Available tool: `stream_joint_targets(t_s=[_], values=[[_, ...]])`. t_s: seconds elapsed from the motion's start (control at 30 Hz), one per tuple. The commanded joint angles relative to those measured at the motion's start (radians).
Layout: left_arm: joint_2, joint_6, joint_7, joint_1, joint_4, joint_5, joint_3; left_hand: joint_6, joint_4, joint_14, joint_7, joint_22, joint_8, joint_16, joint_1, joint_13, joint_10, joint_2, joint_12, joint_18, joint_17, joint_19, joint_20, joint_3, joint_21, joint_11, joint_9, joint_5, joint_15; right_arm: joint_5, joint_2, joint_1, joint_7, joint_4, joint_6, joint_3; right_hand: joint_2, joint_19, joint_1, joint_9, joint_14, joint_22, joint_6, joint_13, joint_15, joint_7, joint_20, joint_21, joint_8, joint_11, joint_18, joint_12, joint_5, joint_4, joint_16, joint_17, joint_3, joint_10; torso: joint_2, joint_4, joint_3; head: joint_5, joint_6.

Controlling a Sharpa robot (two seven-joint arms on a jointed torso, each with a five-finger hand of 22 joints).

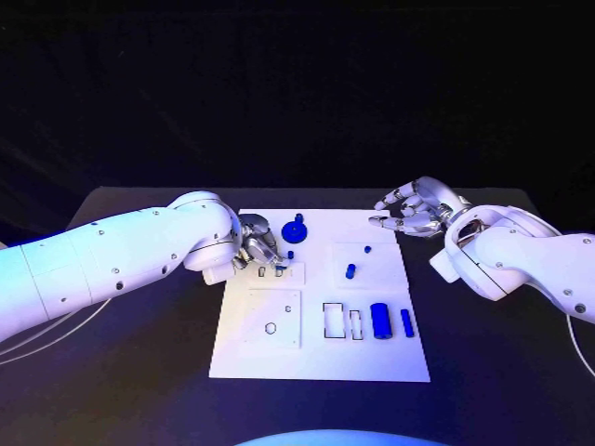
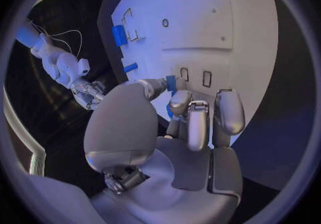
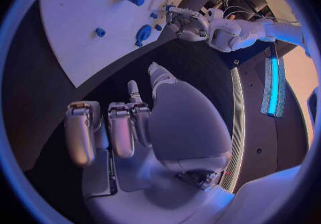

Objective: Assemble the parts on the task board

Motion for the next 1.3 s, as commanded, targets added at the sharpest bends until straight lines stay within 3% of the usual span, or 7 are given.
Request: stream_joint_targets(t_s=[0.03,0.37,0.6,0.73,1.3], values=[[0.010,0.068,-0.006,0.012,-0.011,0.031,0.002,0.011,-0.211,0.085,-0.003,0.004,0.003,0.006,-0.004,0.003,0.008,-0.010,0.004,-0.004,0.203,0.011,0.000,0.214,0.004,0.000,0.002,0.007,0.007,-0.010,0.002,-0.002,0.003,-0.001,0.013,0.000,-0.003,0.064,-0.010,0.001,0.086,0.210,-0.001,0.217,0.004,-0.002,0.004,-0.006,0.004,0.001,0.014,-0.002,0.002,0.002,-0.006,0.186,0.000,0.060,0.001,-0.0008,0.0003,0.001,-0.001],[0.052,0.174,-0.039,0.046,-0.069,0.048,0.001,0.018,-0.230,0.087,-0.003,0.012,0.000,0.009,-0.011,0.008,0.014,-0.019,0.006,-0.006,0.210,0.017,-0.001,0.228,0.009,-0.001,0.003,0.017,0.005,-0.010,0.004,-0.003,0.003,-0.003,0.013,0.000,-0.003,0.064,-0.010,0.001,0.086,0.210,-0.001,0.217,0.004,-0.002,0.004,-0.006,0.004,0.001,0.014,-0.002,0.002,0.002,-0.006,0.186,0.000,0.060,0.000,-0.0003,0.0007,0.002,-0.007],[0.091,0.237,-0.061,0.066,-0.121,0.048,-0.012,0.025,-0.243,0.089,-0.003,0.019,-0.004,0.011,-0.024,0.012,0.020,-0.025,0.007,-0.007,0.215,0.022,-0.003,0.238,0.013,-0.001,0.003,0.041,0.005,-0.010,0.004,-0.003,0.002,-0.003,0.011,0.000,-0.003,0.064,-0.010,0.001,0.086,0.210,-0.001,0.217,0.004,-0.002,0.004,-0.006,0.004,0.001,0.014,-0.002,0.002,0.002,-0.006,0.186,0.000,0.060,-0.001,0.0015,0.0005,0.003,-0.015],[0.112,0.273,-0.068,0.075,-0.153,0.046,-0.020,0.033,-0.256,0.091,-0.004,0.026,-0.008,0.014,-0.041,0.015,0.026,-0.029,0.008,-0.009,0.220,0.027,-0.004,0.241,0.017,-0.002,0.006,0.087,0.004,-0.010,0.005,-0.003,0.002,-0.003,0.011,0.000,-0.003,0.064,-0.010,0.001,0.086,0.210,-0.001,0.217,0.004,-0.002,0.004,-0.006,0.004,0.001,0.014,-0.002,0.002,0.002,-0.006,0.186,0.000,0.060,-0.002,0.0010,0.0005,0.006,-0.020],[0.153,0.308,-0.074,0.082,-0.193,0.037,-0.051,0.039,-0.266,0.091,-0.006,0.040,-0.010,0.015,-0.055,0.020,0.031,-0.028,0.010,-0.012,0.222,0.037,-0.005,0.241,0.023,-0.004,0.009,0.121,0.002,-0.010,0.007,-0.003,0.001,-0.004,0.011,0.000,-0.003,0.064,-0.011,0.002,0.086,0.209,-0.001,0.216,0.004,-0.002,0.004,-0.007,0.004,0.000,0.014,-0.002,0.004,0.002,-0.007,0.184,0.000,0.059,0.000,0.0013,-0.0009,0.010,-0.031]])
